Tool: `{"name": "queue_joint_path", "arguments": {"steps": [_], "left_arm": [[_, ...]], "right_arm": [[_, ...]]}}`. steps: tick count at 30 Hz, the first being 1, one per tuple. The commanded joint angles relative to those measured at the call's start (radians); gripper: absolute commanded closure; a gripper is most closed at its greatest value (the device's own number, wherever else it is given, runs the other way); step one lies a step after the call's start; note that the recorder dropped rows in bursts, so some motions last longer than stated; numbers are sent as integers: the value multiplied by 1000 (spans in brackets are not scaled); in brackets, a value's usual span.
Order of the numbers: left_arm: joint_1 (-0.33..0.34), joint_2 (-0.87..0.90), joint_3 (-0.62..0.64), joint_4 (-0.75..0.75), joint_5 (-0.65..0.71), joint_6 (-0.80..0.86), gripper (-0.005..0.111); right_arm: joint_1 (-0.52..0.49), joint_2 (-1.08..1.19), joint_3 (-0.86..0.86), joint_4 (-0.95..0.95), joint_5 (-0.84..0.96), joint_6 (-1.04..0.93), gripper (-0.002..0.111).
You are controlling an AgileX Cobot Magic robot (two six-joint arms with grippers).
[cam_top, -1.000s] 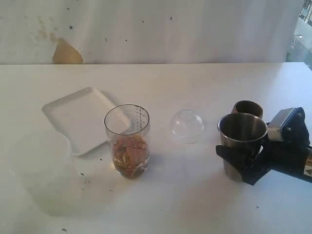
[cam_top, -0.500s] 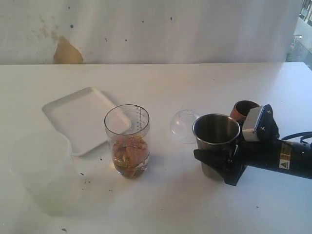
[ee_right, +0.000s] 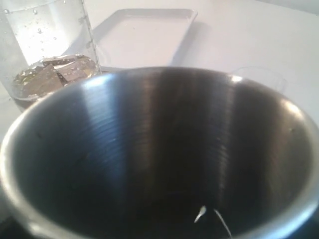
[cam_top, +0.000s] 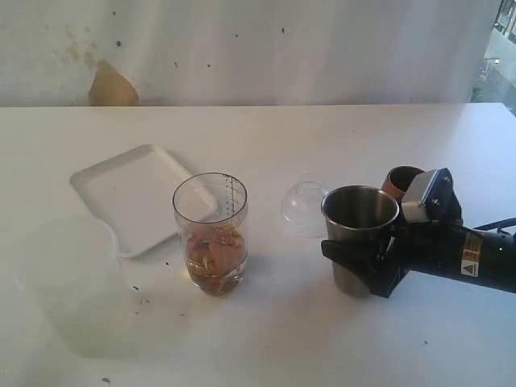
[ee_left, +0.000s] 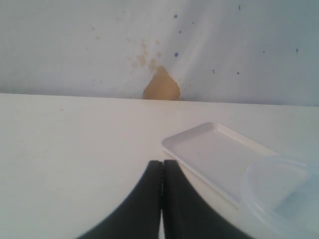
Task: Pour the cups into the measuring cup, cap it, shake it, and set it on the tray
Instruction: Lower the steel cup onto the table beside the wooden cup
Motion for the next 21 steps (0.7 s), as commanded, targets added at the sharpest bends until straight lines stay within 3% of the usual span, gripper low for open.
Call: {"name": "queue_joint_path", "arguments": {"steps": [1,4,9,12,16,21], "left_arm": [[4,-4,3,-5,-7,-3,106],[4,-4,3,-5,-7,-3,106],[4,-4,3,-5,-7,-3,106],[4,-4,3,-5,-7,-3,106],[4,-4,3,-5,-7,-3,106],[4,-4,3,-5,-7,-3,106]], "right_arm": [[-1,2,3,-19,63,22,106],[-1,2,3,-19,63,22,95],[-1,-1,3,-24,61,-1,62],[-1,-5,3,-20,61,-3,49],[-1,-5,3,-20,85,-5,41],[-1,-5,3,-16,94,-5,39]]}}
